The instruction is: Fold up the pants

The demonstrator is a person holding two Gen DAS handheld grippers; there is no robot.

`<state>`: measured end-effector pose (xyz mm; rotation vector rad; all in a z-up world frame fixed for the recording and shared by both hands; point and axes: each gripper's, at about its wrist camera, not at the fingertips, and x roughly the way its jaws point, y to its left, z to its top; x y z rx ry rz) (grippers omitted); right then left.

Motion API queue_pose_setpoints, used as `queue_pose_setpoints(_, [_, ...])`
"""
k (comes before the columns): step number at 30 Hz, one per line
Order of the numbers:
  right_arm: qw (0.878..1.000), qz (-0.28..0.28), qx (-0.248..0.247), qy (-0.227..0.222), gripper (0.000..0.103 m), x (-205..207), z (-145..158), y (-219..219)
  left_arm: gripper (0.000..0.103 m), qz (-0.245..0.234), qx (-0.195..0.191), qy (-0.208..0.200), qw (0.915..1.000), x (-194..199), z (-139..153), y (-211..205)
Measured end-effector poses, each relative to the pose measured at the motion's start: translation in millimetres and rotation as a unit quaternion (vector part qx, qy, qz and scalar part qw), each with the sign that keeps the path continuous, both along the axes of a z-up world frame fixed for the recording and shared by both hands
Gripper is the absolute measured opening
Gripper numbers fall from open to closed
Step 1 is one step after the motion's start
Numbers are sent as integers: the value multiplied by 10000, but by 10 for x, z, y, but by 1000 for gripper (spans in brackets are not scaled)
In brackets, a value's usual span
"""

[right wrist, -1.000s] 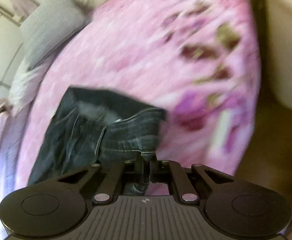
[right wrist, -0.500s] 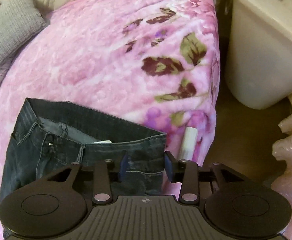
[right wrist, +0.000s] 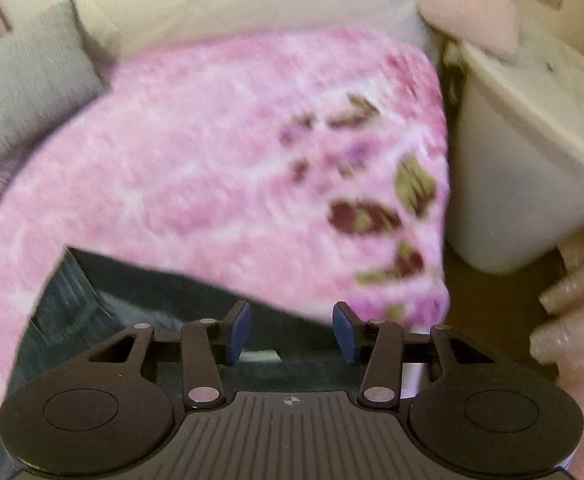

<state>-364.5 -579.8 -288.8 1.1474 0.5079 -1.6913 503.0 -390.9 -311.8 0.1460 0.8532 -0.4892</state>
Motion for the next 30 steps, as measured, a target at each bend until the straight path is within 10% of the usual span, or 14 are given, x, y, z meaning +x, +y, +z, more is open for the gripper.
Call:
queue_pose_setpoints(4, [9995,285,-121,21,43,118,87,-164,4,-97,-406,-568,9975,164,164,-206])
queue_pose_setpoints(9, [9959,823,-59,-373,44,292,5,-329,14,464,617,-532,9956,278,-192,-285])
queue_pose_setpoints(14, [9834,1636,-177,-768,45,502,-98,-615,28,735,772,-1,9943,8,-286,75])
queue_pose_setpoints(28, [8896,4463,112,-968,45,1502,-1035,-2347,32,654,625,1162,9891,-1877,-172,581])
queue_pose_setpoints(30, [8728,4670,46,-1421,4,1495,-1057,-2401,32,800,646,1234,9870,-2082,-187,638])
